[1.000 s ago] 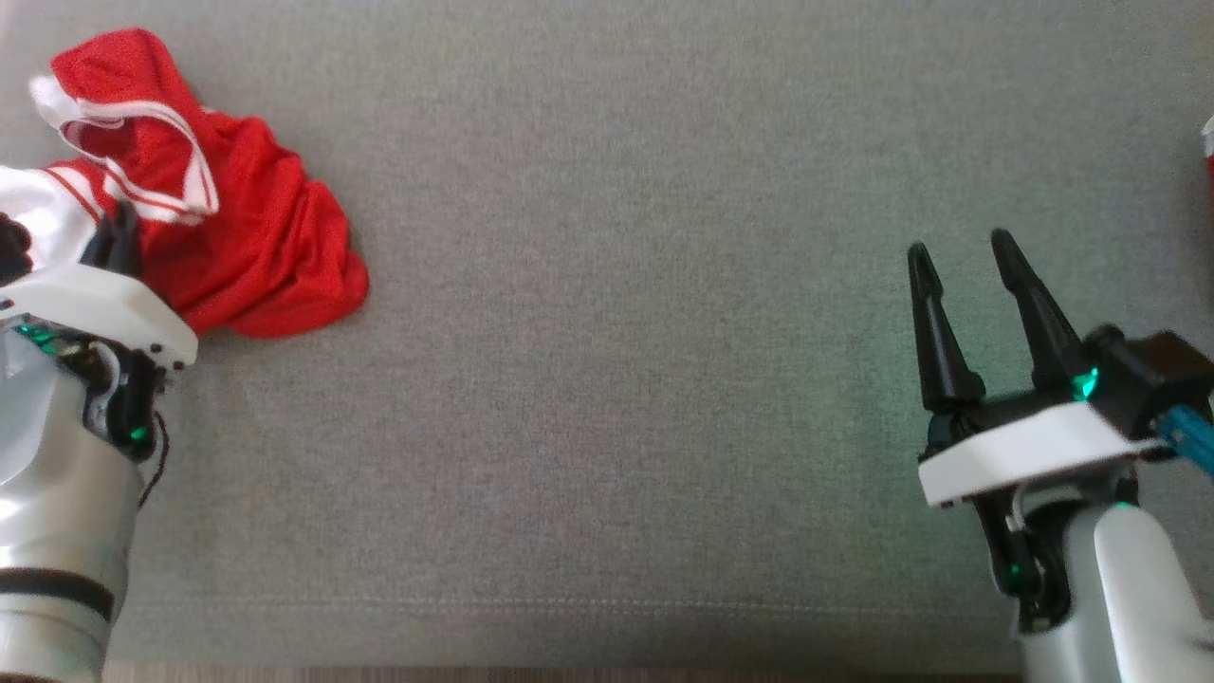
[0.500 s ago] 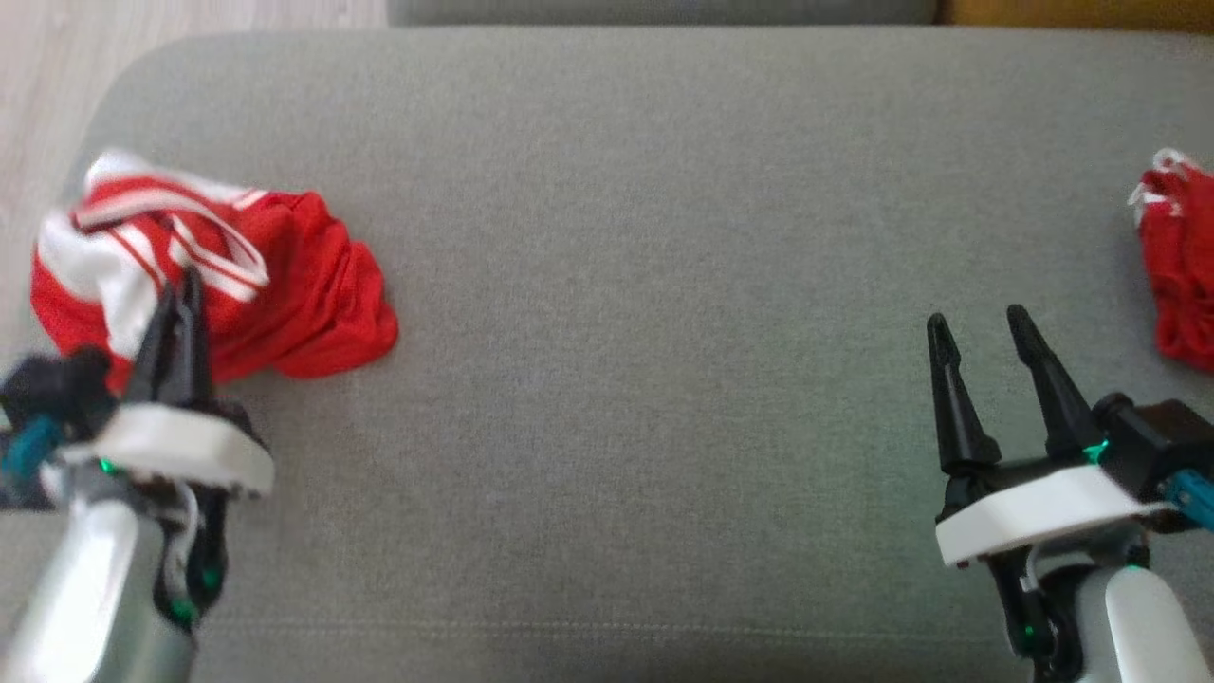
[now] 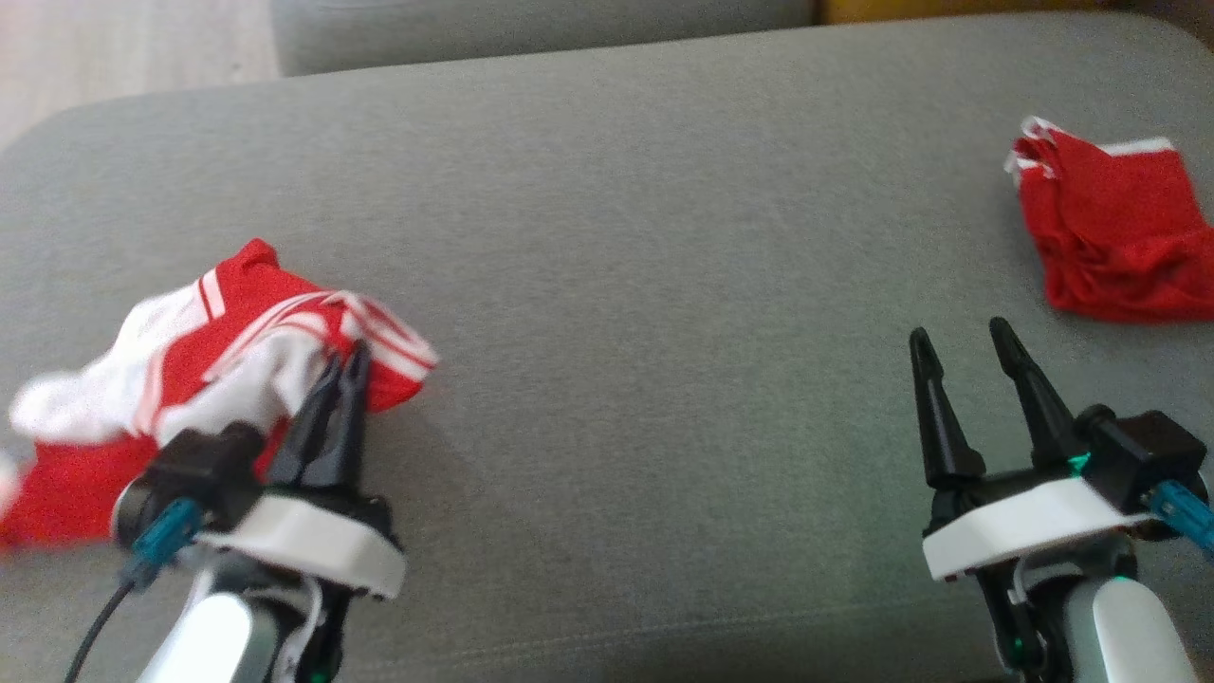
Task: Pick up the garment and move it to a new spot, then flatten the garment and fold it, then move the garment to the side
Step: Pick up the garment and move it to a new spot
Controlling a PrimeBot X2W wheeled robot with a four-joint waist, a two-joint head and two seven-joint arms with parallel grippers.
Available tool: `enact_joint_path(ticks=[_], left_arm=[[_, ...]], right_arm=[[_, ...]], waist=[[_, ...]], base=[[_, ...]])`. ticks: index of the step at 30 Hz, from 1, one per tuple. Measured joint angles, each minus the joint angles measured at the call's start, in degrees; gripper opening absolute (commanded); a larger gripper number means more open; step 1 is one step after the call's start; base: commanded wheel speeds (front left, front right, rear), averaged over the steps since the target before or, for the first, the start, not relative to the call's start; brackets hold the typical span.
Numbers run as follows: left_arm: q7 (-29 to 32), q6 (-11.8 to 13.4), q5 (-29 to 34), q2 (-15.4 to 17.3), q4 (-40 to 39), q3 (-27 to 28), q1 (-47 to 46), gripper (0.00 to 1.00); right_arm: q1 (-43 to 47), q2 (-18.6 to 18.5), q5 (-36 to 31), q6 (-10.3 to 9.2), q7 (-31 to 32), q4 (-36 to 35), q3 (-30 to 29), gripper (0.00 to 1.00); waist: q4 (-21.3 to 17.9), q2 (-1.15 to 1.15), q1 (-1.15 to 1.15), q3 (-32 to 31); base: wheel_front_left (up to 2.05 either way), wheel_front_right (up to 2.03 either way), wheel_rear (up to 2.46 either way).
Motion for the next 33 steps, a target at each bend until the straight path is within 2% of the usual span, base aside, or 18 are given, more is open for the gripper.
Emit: enact_joint_path(ticks=[13,18,23,24,25,26,27,33], left_arm=[[0.2,-7.8,3.6,-7.6,8.7,-9.7,-21.3,0.0],[1.1,-10.1,4.0,-9.7,14.1,-12.0,-25.8,0.0],[2.9,-12.1,2.7,-10.3,20.0,-13.3,-26.4,0.0],[2.8,-12.5,2.4,-10.4,21.1,-13.6,-26.4,0.04],[2.3,-12.7,2.0,-10.7,22.0,-13.6,-26.4,0.33],[1.9,-13.0,1.6,-10.9,22.8,-13.6,-26.4,0.85],[1.8,-13.0,1.4,-11.1,23.5,-13.7,-26.4,1.0],[-0.7,-14.0,1.4,-11.4,23.8,-15.2,-25.1,1.0]], right_arm=[[-5.2,0.0,3.0,0.0,-4.9,1.5,1.8,1.0],[-5.2,0.0,4.5,0.0,-6.5,3.2,2.4,1.0],[-5.2,0.0,5.7,0.0,-7.9,4.3,3.0,1.0],[-5.3,0.0,5.9,0.0,-8.0,4.6,3.2,1.0],[-5.3,0.0,6.1,0.0,-8.4,4.9,3.2,1.0],[-5.4,0.0,6.1,0.0,-8.4,5.2,3.2,1.0],[-5.4,0.0,6.1,0.0,-8.4,5.4,3.2,1.0],[-6.2,0.0,5.5,0.0,-8.8,5.9,2.3,1.0]], waist=[[-9.9,0.0,0.0,6.9],[-14.0,0.0,0.0,9.3],[-16.6,0.0,0.0,11.1],[-17.1,0.0,0.0,11.5],[-17.5,0.0,0.0,11.9],[-17.9,0.0,0.0,12.2],[-18.1,0.0,0.0,12.4],[-16.6,0.0,0.0,11.9]], base=[[0.0,0.0,0.0],[0.0,0.0,0.0],[0.0,0.0,0.0],[0.0,0.0,0.0],[0.0,0.0,0.0],[0.0,0.0,0.0],[0.0,0.0,0.0],[0.0,0.0,0.0]])
